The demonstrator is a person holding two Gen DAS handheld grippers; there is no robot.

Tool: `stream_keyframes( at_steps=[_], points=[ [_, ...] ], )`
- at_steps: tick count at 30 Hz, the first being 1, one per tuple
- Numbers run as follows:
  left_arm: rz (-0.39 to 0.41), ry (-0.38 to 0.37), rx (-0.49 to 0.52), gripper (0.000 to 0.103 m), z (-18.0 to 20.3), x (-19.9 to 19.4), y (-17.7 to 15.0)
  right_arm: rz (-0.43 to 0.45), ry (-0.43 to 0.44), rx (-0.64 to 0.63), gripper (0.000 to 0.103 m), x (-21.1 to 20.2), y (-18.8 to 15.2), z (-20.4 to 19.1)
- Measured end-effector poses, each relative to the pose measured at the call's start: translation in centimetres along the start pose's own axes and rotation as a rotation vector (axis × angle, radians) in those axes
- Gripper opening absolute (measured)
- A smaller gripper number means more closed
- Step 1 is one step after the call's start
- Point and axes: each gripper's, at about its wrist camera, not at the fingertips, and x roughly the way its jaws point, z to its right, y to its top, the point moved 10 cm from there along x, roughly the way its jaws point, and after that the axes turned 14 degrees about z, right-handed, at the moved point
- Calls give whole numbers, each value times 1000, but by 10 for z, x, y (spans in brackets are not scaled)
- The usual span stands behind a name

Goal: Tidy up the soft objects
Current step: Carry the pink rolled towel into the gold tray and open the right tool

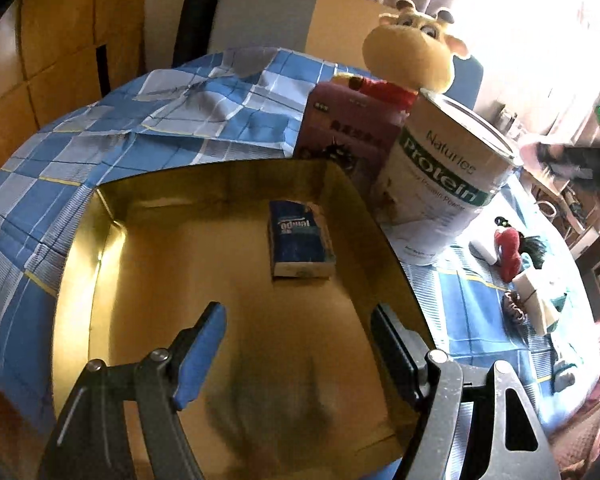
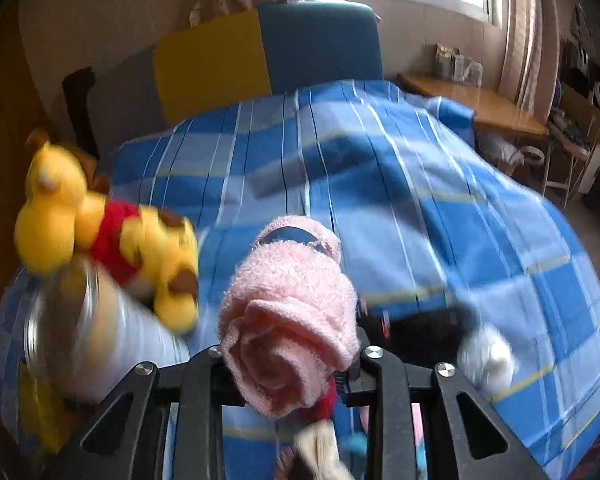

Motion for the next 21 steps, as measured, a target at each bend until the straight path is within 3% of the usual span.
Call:
stream_keyframes(
  at_steps=[3,6,9,11,13,16,21],
  points=[
    [13,1,7,75,-3,-7,1,33,8,-8,29,6,47,-31],
    [29,13,14,75,-9,-12,3,107,79,-27,29,-1,101,-91],
    [30,37,7,75,-18,-13,2,189,212,-104,29,-23,132,-167],
    [29,56,-11,75,-27,-14,1,223,315,-176,29,-41,134,-214],
    [33,85,-31,75,-38,-16,0,229,431,-274,29,-64,114,-264],
    [43,131,-66,75,-57,-20,1,184,534,-365,29,-84,66,-303],
    [56,188,-118,75,-84,-27,1,20,561,-466,29,-91,-56,-317]
  ],
)
